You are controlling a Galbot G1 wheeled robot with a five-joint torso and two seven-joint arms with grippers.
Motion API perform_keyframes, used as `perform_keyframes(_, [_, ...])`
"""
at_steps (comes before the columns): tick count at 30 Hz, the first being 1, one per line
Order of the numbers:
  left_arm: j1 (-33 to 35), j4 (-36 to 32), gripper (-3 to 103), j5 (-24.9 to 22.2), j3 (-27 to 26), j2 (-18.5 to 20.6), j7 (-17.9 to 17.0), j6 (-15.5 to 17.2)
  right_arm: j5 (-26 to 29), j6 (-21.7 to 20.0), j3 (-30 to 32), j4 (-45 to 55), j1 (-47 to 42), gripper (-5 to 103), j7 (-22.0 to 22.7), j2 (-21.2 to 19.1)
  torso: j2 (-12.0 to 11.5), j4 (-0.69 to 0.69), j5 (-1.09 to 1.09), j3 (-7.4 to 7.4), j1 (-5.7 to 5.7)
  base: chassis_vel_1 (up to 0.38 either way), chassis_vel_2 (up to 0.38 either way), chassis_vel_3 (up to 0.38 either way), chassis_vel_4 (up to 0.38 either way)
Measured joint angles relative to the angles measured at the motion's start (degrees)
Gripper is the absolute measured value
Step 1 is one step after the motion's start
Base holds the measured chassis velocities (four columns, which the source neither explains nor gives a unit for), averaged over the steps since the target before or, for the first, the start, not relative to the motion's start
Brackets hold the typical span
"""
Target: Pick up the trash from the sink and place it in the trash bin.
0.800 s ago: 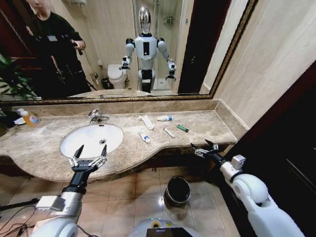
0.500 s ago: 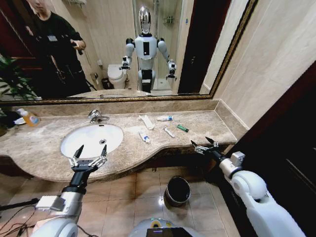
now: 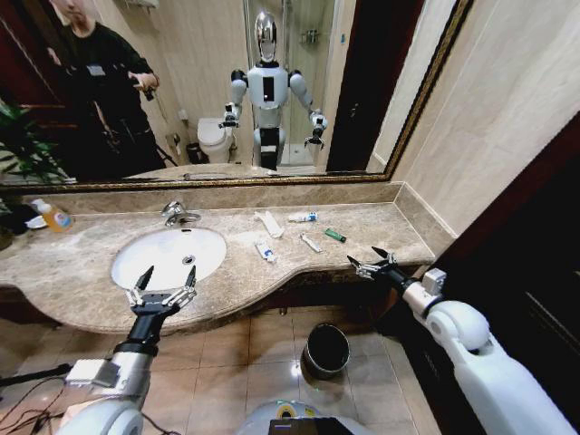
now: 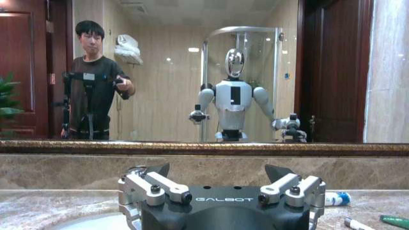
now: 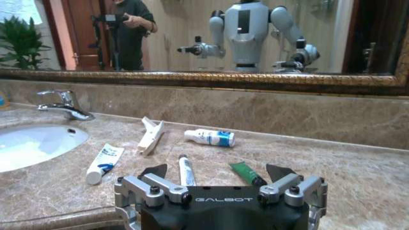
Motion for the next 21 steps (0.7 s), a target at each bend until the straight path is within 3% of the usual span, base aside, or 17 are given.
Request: perform_keyframes(21, [0.0,0.0,100,0.0,0.0,0.0,0.0,0.0,-0.1,-0.9,-17.2,-16.3,20.5,100,-3.0,-3.4,0.0,0.00,0.01,0.00,0.00,0.000,0.000,0.000,0.000])
